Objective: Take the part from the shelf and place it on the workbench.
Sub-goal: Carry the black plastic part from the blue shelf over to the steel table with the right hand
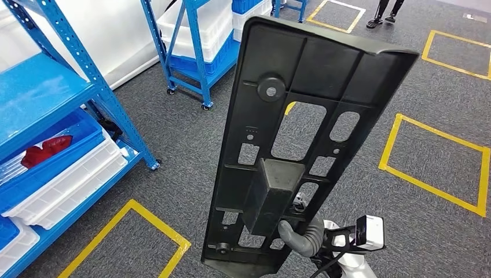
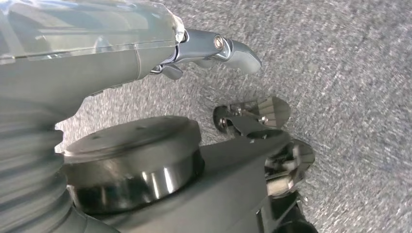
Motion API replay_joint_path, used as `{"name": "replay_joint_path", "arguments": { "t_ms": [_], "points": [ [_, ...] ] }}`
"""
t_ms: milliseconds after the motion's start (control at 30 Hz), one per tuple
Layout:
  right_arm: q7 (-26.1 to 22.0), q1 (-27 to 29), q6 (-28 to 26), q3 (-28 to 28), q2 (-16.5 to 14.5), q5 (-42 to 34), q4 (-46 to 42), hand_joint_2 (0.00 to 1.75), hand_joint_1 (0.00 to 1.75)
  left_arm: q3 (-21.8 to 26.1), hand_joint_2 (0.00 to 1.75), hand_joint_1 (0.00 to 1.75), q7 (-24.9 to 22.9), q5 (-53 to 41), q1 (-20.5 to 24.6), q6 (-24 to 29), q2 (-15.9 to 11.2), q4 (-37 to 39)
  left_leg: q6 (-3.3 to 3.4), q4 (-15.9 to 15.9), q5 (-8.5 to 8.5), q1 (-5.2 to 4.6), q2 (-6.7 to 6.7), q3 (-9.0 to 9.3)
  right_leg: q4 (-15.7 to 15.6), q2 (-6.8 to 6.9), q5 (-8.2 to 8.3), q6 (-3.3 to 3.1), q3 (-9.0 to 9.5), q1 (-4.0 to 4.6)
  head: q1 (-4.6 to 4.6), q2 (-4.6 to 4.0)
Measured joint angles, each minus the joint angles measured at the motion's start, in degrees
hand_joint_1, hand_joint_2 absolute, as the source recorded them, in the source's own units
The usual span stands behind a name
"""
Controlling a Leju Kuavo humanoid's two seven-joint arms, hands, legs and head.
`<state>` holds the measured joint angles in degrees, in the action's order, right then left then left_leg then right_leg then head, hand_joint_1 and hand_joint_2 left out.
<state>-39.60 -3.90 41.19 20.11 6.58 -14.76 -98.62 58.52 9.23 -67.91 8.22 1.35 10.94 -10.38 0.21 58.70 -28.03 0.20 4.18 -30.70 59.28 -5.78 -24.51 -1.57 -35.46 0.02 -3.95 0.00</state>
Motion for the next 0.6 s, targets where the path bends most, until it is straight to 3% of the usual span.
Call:
{"name": "replay_joint_path", "arguments": {
  "t_ms": [33, 100, 167, 233, 300, 333, 367, 433, 500, 533, 600],
  "points": [
    [0.0, -0.1, 0.0, 0.0, 0.0, 0.0, 0.0, 1.75, 1.75, 0.0, 1.75, 0.0, -0.1, 0.0, 0.0, 0.0, 0.0, 0.0, 0.06, -0.8, -0.08, -0.07, 0.33, 0.23, 0.0, -0.58, 0.2, 0.35, -0.24, -0.18, 0.0, 0.0],
    [0.0, -0.1, 0.0, 0.0, 0.1, -0.1, 0.0, 1.75, 1.75, 0.0, 1.75, 0.0, -0.2, 0.0, 0.1, 0.0, 0.0, 0.0, 0.14, -1.5, 0.36, -0.04, -0.77, 0.47, -0.2, -1.54, 0.56, 1.09, -0.6, -0.47, -0.01, 0.0],
    [0.0, -0.2, 0.0, 0.0, 0.1, -0.2, -0.1, 1.75, 1.75, 0.0, 1.75, 0.0, -0.2, 0.0, 0.1, 0.0, 0.1, 0.0, 0.53, -2.5, 1.05, 0.21, -2.2, 0.88, 1.6, 0.24, -0.73, 1.64, -1.59, -0.26, 0.0, 0.0],
    [0.0, -0.4, 0.1, 0.0, 0.1, -0.4, -0.1, 1.75, 1.75, 0.0, 1.75, 0.0, -0.3, 0.0, 0.0, 0.0, 0.1, 0.0, 0.85, -3.0, 1.34, 0.19, -3.81, 1.02, 7.7, 3.54, -4.26, 2.11, -4.49, -0.24, 0.01, 0.0],
    [0.0, -0.4, 0.2, 0.1, 0.2, -0.7, 0.1, 1.75, 1.75, 0.0, 1.75, 0.0, -0.5, 0.2, -0.3, 0.1, 0.1, 0.0, 0.92, -3.0, 1.25, 0.06, -5.55, 0.92, 14.3, 4.99, -6.96, 2.69, -7.54, -0.75, 0.0, 0.0],
    [0.0, -0.4, 0.2, 0.1, 0.2, -0.8, 0.2, 1.75, 1.75, 0.0, 1.75, 0.0, -0.6, 0.2, -0.4, 0.1, 0.1, 0.0, 0.85, -2.9, 1.16, 0.05, -6.35, 0.91, 15.3, 5.33, -6.9, 2.99, -7.86, -1.06, 0.0, 0.0],
    [0.0, -0.4, 0.3, 0.1, 0.2, -0.9, 0.3, 1.75, 1.75, 0.0, 1.75, 0.0, -0.6, 0.3, -0.4, 0.2, 0.1, 0.0, 0.7, -2.8, 1.02, 0.1, -7.08, 0.91, 13.9, 5.69, -5.82, 3.25, -6.95, -1.35, 0.0, 0.0],
    [0.0, -0.6, 0.6, 0.1, 0.2, -1.0, 0.5, 1.75, 1.75, 0.0, 1.75, 0.0, -0.6, 0.5, -0.4, 0.3, 0.1, 0.0, 0.16, -2.3, 0.52, 0.21, -8.23, 0.99, 6.4, 7.42, -2.72, 3.56, -2.66, -1.69, 0.0, 0.0],
    [0.0, -0.9, 0.8, 0.1, 0.3, -1.2, 0.6, 1.75, 1.75, 0.0, 1.75, 0.0, -0.6, 0.5, -0.4, 0.3, 0.1, 0.0, -0.57, -1.6, -0.09, 0.03, -9.07, 0.96, 1.0, 9.0, -1.38, 3.07, 0.29, -1.45, 0.0, 0.0],
    [0.0, -1.0, 0.9, 0.1, 0.3, -1.3, 0.6, 1.75, 1.75, 0.0, 1.75, 0.0, -0.7, 0.6, -0.4, 0.3, 0.1, 0.0, -0.93, -1.4, -0.29, -0.07, -9.47, 0.97, 0.3, 9.21, -1.55, 2.63, 0.58, -1.2, 0.01, 0.0],
    [0.0, -1.2, 0.9, 0.1, 0.3, -1.5, 0.7, 1.75, 1.75, 0.0, 1.75, 0.0, -0.7, 0.6, -0.4, 0.4, 0.1, 0.0, -1.54, -1.4, -0.51, -0.04, -10.2, 1.15, 0.4, 8.12, -1.49, 1.75, 0.35, -0.96, 0.0, 0.0]
  ]
}}
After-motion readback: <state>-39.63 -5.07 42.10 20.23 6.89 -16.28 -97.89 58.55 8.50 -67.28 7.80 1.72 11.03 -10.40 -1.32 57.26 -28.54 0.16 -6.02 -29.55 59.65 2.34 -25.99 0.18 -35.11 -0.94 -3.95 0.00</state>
